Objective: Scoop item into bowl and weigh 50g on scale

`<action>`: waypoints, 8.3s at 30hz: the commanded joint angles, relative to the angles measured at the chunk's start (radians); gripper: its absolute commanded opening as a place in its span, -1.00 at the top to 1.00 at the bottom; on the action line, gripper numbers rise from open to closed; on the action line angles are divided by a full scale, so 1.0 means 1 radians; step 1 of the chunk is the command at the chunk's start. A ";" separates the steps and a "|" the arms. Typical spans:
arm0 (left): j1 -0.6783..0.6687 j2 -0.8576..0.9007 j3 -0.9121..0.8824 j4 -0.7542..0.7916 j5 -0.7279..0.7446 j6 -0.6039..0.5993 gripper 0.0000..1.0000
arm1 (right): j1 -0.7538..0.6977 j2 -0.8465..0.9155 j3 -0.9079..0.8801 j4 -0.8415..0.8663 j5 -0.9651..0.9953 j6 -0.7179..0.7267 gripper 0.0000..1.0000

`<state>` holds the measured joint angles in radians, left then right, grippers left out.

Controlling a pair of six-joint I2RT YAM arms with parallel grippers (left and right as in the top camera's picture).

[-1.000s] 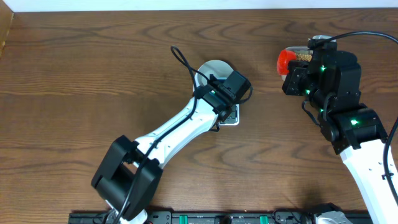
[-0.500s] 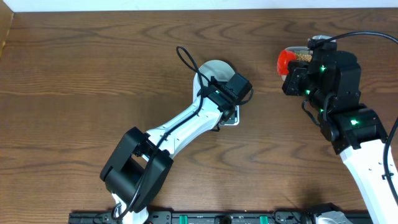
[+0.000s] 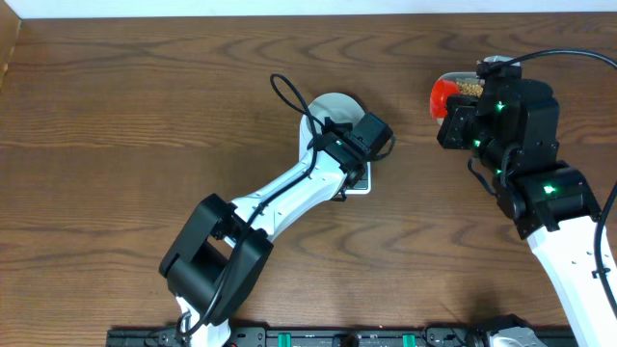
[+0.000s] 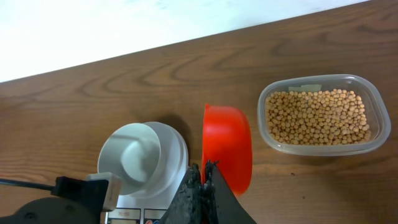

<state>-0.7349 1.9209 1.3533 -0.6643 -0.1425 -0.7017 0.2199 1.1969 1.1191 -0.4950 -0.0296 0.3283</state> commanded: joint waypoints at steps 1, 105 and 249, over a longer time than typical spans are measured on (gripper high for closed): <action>-0.002 0.021 -0.009 0.000 -0.028 -0.014 0.85 | -0.007 0.000 0.026 -0.004 0.000 -0.011 0.98; -0.002 0.150 -0.009 0.068 -0.050 0.047 0.85 | -0.007 0.000 0.025 -0.011 0.001 -0.011 0.98; 0.000 -0.503 0.006 -0.382 -0.337 0.309 -0.96 | -0.056 -0.027 0.026 -0.066 -0.052 -0.090 0.98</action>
<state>-0.7406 1.4246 1.3563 -1.0424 -0.4549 -0.3950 0.1711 1.1881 1.1213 -0.5583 -0.0753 0.2512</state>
